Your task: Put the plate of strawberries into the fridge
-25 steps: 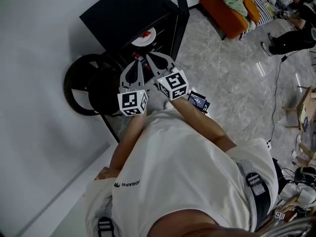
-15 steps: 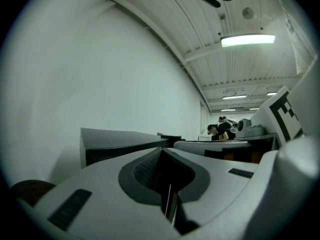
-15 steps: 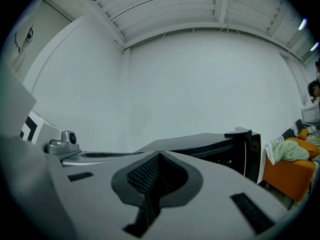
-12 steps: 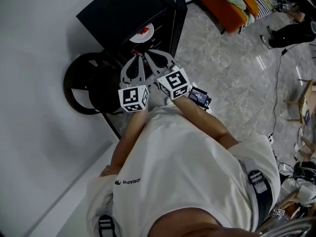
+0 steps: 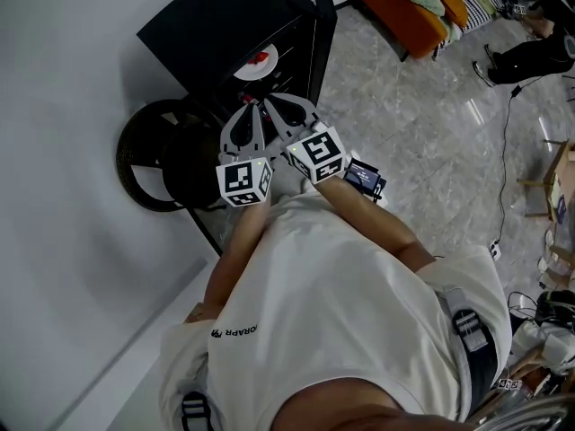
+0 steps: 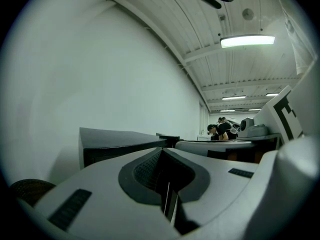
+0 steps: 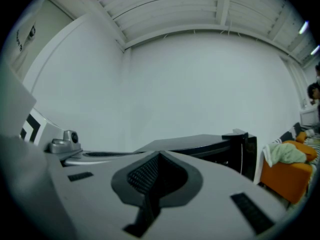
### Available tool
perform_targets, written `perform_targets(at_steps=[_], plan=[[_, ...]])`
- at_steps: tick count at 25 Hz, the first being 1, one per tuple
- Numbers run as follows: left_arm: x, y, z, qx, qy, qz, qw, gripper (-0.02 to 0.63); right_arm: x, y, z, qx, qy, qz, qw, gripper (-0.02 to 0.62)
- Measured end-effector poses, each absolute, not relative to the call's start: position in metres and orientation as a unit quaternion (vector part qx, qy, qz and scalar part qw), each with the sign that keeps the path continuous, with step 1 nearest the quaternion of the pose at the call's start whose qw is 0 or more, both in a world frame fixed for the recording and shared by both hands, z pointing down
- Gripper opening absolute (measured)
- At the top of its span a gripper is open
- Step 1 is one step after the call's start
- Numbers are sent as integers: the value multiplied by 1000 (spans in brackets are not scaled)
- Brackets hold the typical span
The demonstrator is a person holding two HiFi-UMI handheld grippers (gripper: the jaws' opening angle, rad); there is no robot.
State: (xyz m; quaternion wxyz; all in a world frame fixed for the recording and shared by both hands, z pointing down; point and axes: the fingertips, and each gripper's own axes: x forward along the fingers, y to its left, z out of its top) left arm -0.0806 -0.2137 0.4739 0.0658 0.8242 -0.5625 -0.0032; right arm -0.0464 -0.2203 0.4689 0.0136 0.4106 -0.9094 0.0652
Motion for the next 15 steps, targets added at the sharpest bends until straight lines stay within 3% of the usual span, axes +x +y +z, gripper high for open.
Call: perform_targets(at_steps=[15], plan=[[-80, -213, 475, 825, -561, 2, 68, 2, -42, -218, 471, 418, -906, 71, 14, 12]])
